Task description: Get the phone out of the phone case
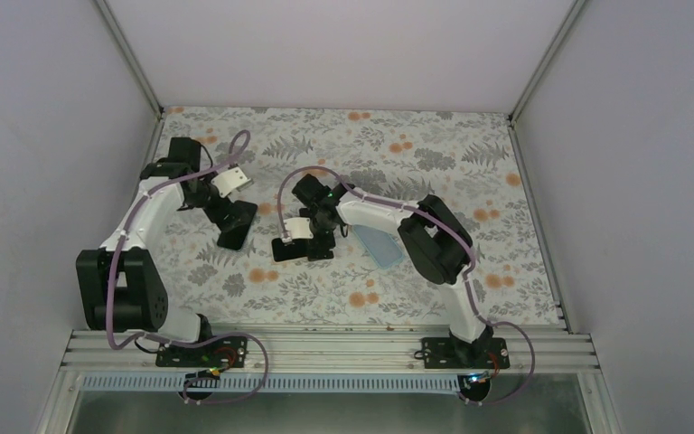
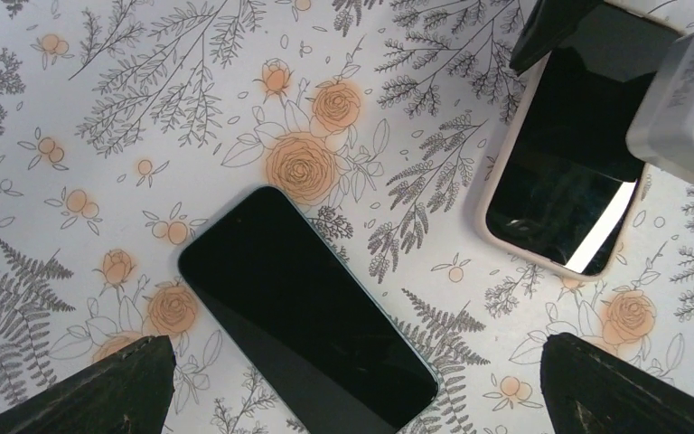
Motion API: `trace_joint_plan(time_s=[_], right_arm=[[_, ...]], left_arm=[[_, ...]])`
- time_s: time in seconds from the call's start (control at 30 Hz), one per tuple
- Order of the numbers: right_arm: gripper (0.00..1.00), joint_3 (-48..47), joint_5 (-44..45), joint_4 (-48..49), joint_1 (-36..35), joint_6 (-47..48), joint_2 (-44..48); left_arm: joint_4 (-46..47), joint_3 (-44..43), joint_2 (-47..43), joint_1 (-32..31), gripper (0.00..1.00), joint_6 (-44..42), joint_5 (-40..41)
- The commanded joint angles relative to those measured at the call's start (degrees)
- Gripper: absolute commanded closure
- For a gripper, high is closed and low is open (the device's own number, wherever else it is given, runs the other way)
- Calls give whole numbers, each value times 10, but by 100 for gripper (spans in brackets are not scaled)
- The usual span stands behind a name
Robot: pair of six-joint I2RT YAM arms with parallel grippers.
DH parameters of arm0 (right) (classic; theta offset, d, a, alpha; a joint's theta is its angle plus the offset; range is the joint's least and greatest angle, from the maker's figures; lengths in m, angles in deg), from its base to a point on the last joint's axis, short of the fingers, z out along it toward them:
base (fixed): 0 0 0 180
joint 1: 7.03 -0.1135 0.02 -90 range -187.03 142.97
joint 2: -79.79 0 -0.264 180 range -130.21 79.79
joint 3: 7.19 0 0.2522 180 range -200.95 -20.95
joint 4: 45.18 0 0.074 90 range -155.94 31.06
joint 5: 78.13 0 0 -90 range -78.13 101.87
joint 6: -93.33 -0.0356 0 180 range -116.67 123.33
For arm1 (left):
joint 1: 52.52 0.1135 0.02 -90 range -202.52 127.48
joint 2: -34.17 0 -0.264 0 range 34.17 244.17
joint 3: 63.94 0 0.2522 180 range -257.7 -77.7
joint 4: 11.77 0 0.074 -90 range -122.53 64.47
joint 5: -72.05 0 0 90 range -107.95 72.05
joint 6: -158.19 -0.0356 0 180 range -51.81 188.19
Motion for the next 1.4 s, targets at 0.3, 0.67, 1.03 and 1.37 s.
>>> trace_joint_plan(time_s=[0.3, 0.67, 1.03, 1.37], right_arm=[[40, -4, 14, -19, 1, -32, 6], [2, 46, -14, -8, 9, -63, 128], [0, -70, -19, -107, 9, -16, -1], [0, -106, 26, -117, 10, 1, -47]], left_arm=[[-26, -28, -21, 30, 0, 66, -135], [-95, -93, 74, 30, 0, 53, -298], [-123, -117, 65, 55, 0, 51, -328], [-168, -138, 66, 100, 0, 11, -369]])
